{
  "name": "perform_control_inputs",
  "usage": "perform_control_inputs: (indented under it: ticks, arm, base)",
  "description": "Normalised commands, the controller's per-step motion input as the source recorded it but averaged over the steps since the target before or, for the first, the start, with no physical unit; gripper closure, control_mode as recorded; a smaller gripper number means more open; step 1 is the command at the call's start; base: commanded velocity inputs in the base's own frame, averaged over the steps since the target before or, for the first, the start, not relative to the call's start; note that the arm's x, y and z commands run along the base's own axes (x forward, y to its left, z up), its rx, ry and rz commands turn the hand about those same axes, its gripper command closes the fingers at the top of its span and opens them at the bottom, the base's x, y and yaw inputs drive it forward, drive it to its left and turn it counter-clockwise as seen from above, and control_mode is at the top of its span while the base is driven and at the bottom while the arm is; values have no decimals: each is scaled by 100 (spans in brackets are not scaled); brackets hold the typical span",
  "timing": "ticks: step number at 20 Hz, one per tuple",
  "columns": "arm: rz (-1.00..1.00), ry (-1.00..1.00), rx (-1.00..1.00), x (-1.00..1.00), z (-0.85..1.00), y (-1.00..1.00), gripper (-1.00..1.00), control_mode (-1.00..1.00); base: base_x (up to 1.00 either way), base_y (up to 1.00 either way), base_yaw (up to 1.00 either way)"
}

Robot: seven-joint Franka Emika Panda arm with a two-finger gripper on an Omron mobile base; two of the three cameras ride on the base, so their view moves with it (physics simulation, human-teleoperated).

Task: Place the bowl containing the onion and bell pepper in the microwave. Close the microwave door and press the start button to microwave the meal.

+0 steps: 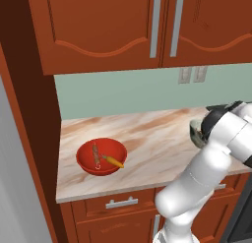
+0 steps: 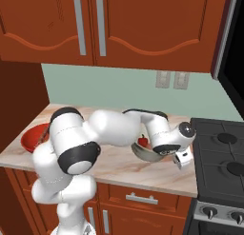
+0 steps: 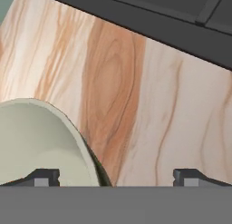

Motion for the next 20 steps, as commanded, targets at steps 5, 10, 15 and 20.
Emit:
perform_control_inputs:
  ticks: [5, 10, 15, 20]
  arm:
    - [2, 0, 0, 13, -19, 9, -100, -100]
    - [5, -9, -8, -17, -2, 53, -100, -100]
    - [6, -21, -15, -46, 0, 72, -100, -100]
    - [5, -24, -17, -48, 0, 80, -100, -100]
  base:
    - [0, 0, 0]
    - [0, 0, 0]
    - [0, 0, 0]
    - [0, 0, 0]
